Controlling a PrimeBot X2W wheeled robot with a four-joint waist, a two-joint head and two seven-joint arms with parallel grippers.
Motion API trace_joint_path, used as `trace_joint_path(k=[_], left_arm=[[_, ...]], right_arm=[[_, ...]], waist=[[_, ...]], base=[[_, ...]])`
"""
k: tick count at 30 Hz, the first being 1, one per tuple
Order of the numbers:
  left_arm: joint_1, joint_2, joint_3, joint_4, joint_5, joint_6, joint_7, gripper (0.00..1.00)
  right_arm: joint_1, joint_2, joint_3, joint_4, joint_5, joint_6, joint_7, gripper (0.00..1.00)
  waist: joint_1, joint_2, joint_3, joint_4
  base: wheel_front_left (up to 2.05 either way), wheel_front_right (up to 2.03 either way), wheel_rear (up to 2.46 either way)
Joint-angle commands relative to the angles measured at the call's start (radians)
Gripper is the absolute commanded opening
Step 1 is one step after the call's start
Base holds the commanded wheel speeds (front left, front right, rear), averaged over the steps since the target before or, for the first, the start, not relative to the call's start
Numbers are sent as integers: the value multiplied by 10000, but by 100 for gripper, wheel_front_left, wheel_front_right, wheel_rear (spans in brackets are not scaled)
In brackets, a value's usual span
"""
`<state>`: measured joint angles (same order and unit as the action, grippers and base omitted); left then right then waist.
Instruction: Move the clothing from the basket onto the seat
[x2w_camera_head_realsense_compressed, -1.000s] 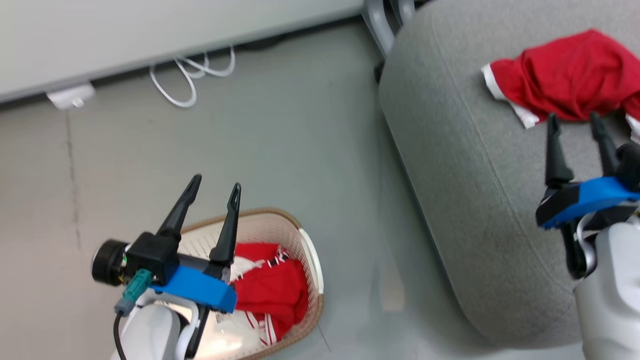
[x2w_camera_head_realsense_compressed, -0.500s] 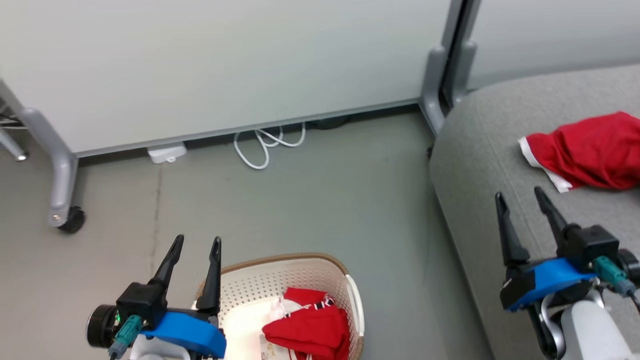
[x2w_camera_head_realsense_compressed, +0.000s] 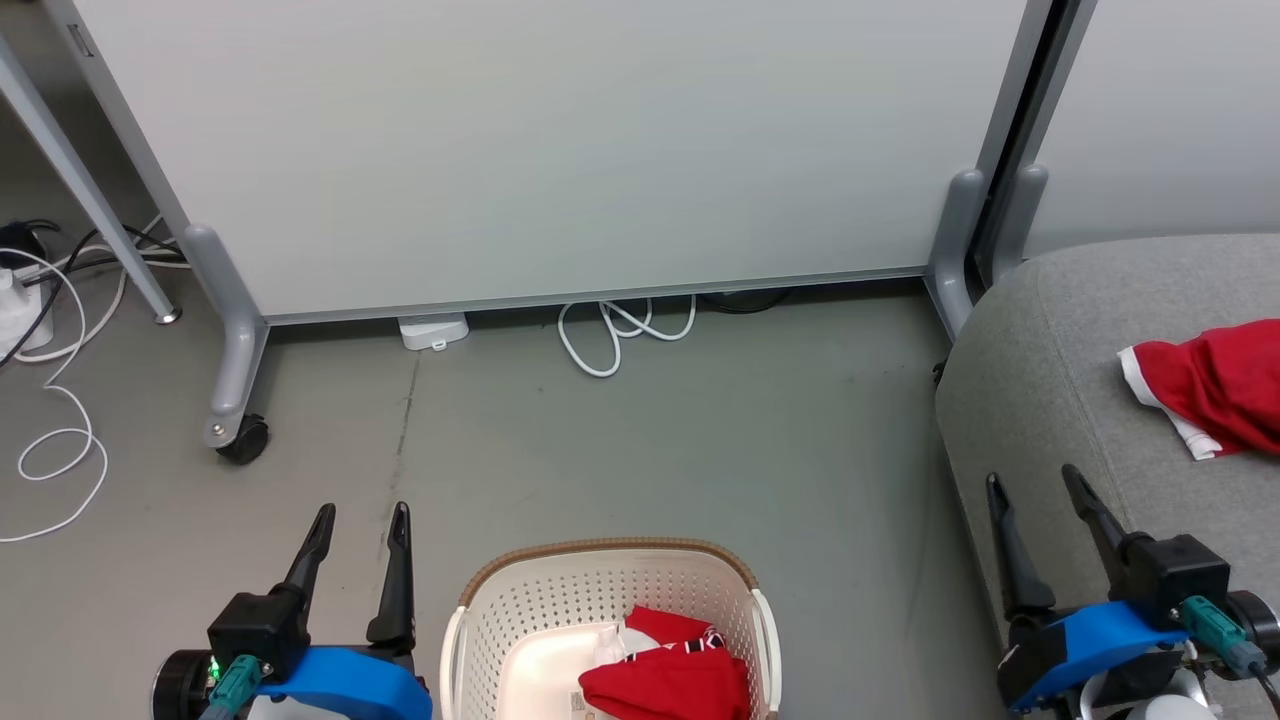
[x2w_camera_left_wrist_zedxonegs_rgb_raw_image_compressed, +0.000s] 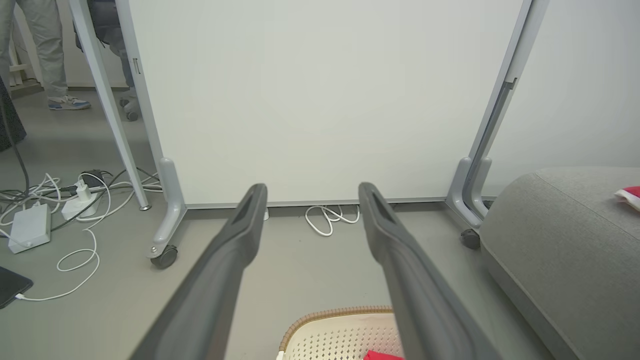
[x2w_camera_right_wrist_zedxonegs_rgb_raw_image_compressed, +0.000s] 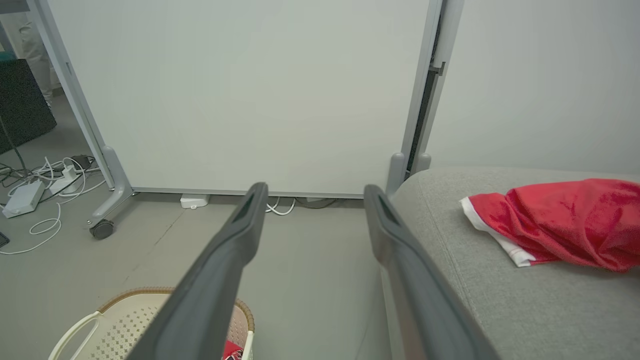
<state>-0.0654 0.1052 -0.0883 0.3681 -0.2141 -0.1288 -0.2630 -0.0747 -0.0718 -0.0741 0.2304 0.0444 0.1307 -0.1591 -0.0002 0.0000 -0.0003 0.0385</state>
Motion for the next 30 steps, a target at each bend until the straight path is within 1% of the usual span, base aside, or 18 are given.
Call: trace_joint_path(k=[1, 6, 11, 30], left_arm=[[-14, -16, 34, 7, 21, -20, -26, 100], [-98, 62, 84, 73, -32, -25, -26, 100], [-197, 96, 172, 130, -48, -26, -26, 100], [-287, 76, 71, 282, -71, -27, -26, 100]], right_arm=[[161, 43, 53, -95, 21, 1, 53, 100], [318, 132, 314, -244, 257, 1, 111, 100], [372, 180, 496, -299, 235, 1, 71, 100], [276, 226, 720, -382, 285, 1, 224, 100]], waist=[[2, 0, -13, 47], [2, 0, 21, 89], [2, 0, 81, 48], [2, 0, 178, -56]], base=[[0, 0, 0], [0, 0, 0], [0, 0, 0], [0, 0, 0]])
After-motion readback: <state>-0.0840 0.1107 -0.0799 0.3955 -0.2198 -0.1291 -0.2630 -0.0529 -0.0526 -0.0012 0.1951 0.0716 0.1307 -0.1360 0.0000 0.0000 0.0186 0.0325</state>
